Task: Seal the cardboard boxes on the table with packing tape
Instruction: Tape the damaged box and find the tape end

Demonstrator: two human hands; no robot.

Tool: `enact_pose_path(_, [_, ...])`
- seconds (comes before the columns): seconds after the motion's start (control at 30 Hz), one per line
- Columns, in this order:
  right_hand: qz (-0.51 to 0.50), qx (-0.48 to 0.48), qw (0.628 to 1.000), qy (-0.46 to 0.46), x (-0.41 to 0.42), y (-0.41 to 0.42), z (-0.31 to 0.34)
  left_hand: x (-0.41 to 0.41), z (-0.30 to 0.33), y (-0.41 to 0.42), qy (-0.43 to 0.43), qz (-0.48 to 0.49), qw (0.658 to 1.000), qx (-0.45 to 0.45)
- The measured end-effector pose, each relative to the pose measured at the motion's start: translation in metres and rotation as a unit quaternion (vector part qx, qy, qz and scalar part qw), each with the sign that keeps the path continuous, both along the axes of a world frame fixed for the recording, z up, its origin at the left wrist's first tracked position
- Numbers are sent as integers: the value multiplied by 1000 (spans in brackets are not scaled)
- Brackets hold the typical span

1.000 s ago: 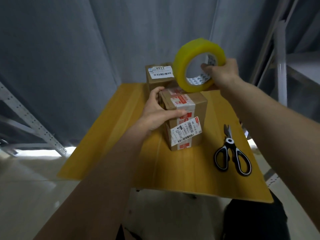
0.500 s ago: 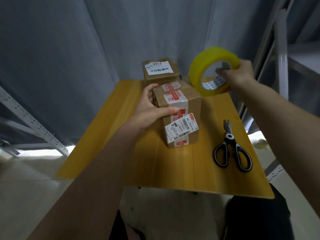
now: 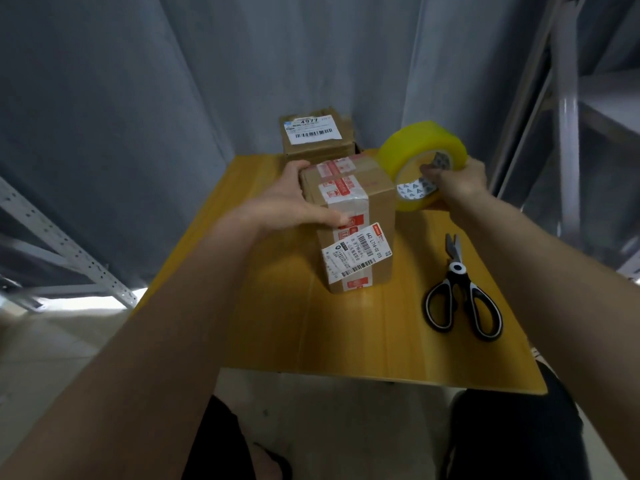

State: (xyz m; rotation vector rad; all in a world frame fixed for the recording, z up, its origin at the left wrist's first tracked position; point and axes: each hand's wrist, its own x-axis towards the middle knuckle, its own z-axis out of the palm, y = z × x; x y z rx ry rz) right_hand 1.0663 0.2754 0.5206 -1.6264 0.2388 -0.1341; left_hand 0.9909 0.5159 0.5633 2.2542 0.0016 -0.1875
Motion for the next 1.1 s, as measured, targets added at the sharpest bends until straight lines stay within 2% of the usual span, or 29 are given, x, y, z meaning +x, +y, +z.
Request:
enact_pose_path(0.07, [4,-13,1000,-5,0,4,2,12,29,-9,29,-59,986,152])
enact_pose_path(0.1, [9,-18,1000,-4,-1,8,3,17,38,-20,26,-80,976,200])
enact_pose_path(0.23, [28,-37,999,-15,-3,17,4,30,32,-57,1,-91,930,355])
enact_pose_path(0.3, [35,-42,998,-17,-4,16,3,34,21,-55,-36,-72,919,385])
enact_pose_path(0.37, [34,-8,999,6,-6,16,0,34,15,-46,-63,-57,924,372])
enact_pose_path(0.43, [39,104,991,71,-10,23,-5,31,13,-41,-85,-43,932,350])
enact_pose_path(0.5, [84,229,958,155,-18,35,-8,29,13,-40,-105,-36,937,330])
enact_pose_path(0.57, [113,336,914,199,-23,48,-10,26,14,-37,-114,-36,942,315])
enact_pose_path(0.6, [117,368,900,202,-23,52,-9,26,15,-35,-120,-34,944,306])
enact_pose_path(0.67, [114,389,896,183,-20,57,-1,22,15,-29,-140,-20,951,276])
enact_pose_path(0.8, [112,398,906,92,-9,64,30,13,6,-24,-217,42,966,137])
enact_pose_path(0.87, [98,345,932,56,-7,72,40,9,-9,-23,-241,62,965,85])
enact_pose_path(0.97, [95,189,977,41,-10,85,33,5,-37,-16,-193,64,976,74])
enact_pose_path(1.1, [159,49,986,-1,-18,104,16,-4,-74,-1,-105,7,994,-34])
